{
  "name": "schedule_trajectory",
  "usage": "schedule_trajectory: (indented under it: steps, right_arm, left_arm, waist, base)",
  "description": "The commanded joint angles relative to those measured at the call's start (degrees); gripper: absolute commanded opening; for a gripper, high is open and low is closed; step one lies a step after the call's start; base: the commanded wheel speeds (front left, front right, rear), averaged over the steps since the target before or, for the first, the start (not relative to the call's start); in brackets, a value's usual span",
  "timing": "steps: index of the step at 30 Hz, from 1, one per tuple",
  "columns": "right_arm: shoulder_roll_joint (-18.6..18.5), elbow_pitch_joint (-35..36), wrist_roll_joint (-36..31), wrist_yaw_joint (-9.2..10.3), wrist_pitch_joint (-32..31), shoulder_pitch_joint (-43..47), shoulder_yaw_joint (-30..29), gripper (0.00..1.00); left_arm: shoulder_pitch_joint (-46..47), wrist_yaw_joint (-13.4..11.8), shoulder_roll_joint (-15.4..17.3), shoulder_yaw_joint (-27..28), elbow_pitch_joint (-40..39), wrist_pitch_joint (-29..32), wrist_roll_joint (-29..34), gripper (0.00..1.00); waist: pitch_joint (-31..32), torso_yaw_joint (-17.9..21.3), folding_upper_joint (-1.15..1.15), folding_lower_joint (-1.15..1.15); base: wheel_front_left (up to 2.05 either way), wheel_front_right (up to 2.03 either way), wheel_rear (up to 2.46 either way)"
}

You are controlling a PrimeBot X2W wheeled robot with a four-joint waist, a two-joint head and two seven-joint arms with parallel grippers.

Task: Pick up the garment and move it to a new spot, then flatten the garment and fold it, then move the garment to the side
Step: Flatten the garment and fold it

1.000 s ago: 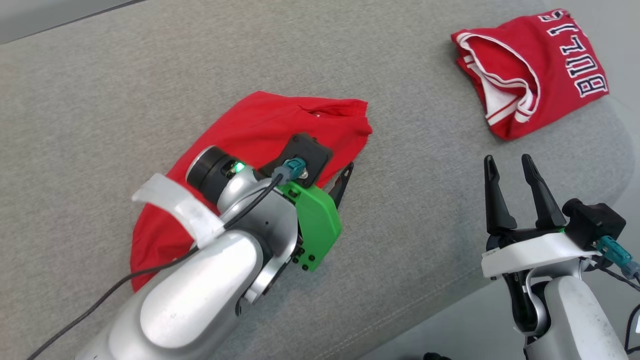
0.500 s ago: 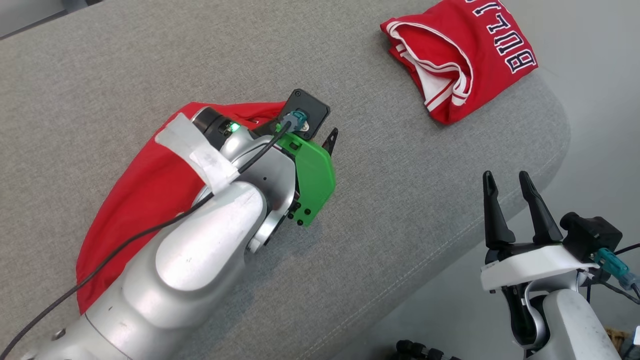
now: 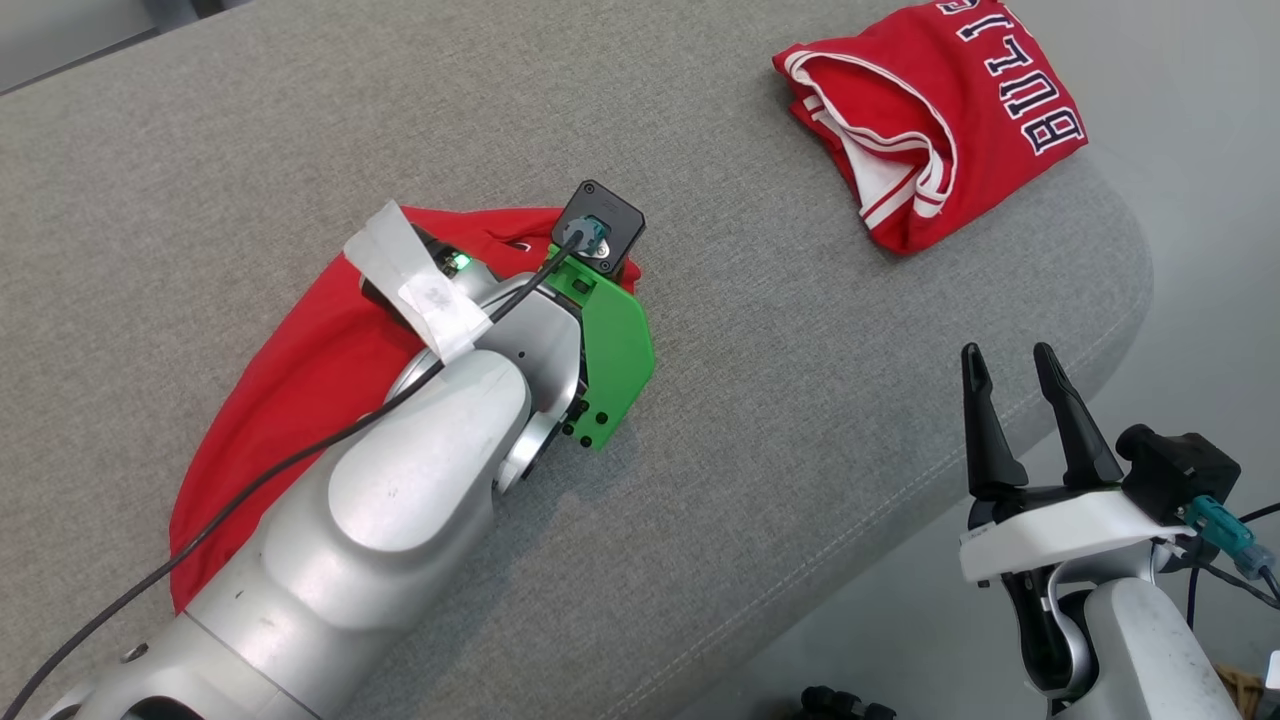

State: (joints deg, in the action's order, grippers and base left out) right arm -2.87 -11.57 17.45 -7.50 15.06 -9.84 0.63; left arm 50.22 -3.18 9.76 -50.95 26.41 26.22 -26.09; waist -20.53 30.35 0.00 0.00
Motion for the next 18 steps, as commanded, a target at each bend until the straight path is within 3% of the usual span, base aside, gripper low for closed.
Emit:
schedule_trajectory:
  steps: [1,11,12,13,14,18]
  right_arm:
    - [-0.09,0.10,0.09,0.02,0.14,-0.24,-0.17,1.00]
    - [-0.09,-0.15,-0.05,0.02,0.14,-0.33,-0.86,1.00]
    - [-0.09,-0.22,-0.12,0.02,0.14,-0.39,-0.76,1.00]
    - [-0.09,-0.28,-0.14,0.02,0.14,-0.46,-0.67,1.00]
    - [-0.09,-0.32,-0.12,0.02,0.14,-0.52,-0.52,1.00]
    - [-0.09,-0.49,0.00,0.02,0.14,-0.70,0.24,1.00]
  left_arm:
    - [0.91,0.28,-0.16,-0.10,0.21,0.06,-0.33,0.00]
    - [1.49,1.06,-0.43,-0.88,-0.05,-0.10,-0.74,0.00]
    - [1.72,0.83,-0.49,-0.92,-0.18,-0.45,-0.44,0.21]
    - [1.75,0.77,-0.57,-0.99,-0.22,-0.63,-0.30,0.75]
    - [1.73,0.85,-0.63,-1.15,-0.16,-0.67,-0.27,1.00]
    - [2.89,1.82,-0.14,-2.15,0.89,0.25,0.21,1.00]
  waist:
    - [-0.01,-0.14,0.00,0.00]
    - [0.28,-1.40,0.00,0.00]
    - [0.33,-1.49,0.00,0.00]
    - [0.38,-1.56,0.00,0.00]
    - [0.44,-1.59,0.00,0.00]
    - [0.52,-1.31,0.00,0.00]
  base:
    - [0.00,0.00,0.00]
    - [0.00,0.00,0.00]
    - [0.00,0.00,0.00]
    - [0.00,0.00,0.00]
    - [0.00,0.00,0.00]
    - [0.00,0.00,0.00]
